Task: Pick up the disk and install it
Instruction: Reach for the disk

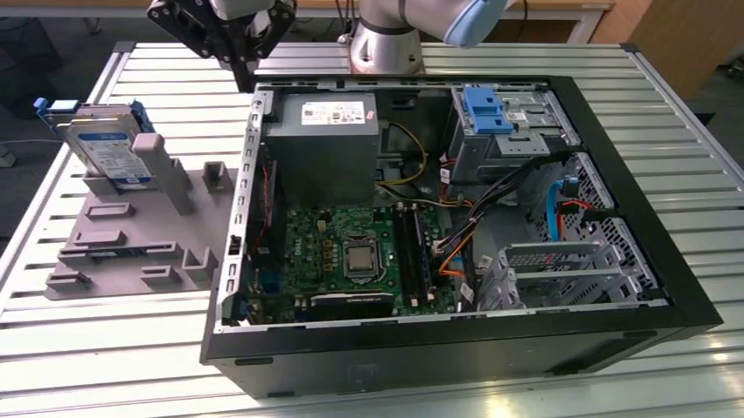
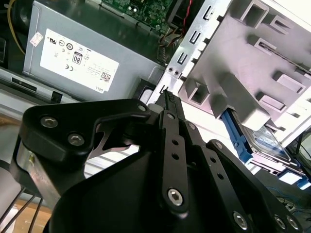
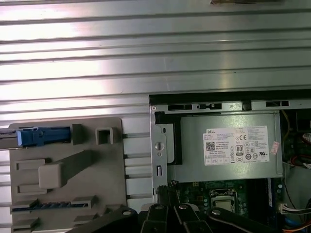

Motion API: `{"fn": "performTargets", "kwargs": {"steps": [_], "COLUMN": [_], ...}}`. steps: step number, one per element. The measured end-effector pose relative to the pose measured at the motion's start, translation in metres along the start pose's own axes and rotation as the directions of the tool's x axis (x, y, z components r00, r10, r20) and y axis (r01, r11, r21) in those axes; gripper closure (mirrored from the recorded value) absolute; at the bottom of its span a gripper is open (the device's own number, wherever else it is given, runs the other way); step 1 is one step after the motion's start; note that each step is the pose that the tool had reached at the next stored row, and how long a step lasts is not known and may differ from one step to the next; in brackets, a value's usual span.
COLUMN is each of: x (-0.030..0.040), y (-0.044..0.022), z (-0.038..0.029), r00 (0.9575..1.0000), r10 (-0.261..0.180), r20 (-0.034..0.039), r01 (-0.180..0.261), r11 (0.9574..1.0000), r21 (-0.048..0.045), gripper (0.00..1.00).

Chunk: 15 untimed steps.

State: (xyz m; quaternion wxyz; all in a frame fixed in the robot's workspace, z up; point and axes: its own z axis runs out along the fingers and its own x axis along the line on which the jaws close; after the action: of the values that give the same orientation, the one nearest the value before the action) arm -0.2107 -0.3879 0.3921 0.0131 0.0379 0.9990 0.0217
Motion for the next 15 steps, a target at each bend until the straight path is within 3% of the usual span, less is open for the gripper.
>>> {"fn": "performTargets", "kwargs": {"steps": [15], "x": [0.018], "y": [0.006], "z": [0.0004], "r00": [1.0], "r10": [0.0], "r20": [0.0], "r01": [0.0], "r11": [1.0], "r21": [0.0], "gripper": [0.89]}}
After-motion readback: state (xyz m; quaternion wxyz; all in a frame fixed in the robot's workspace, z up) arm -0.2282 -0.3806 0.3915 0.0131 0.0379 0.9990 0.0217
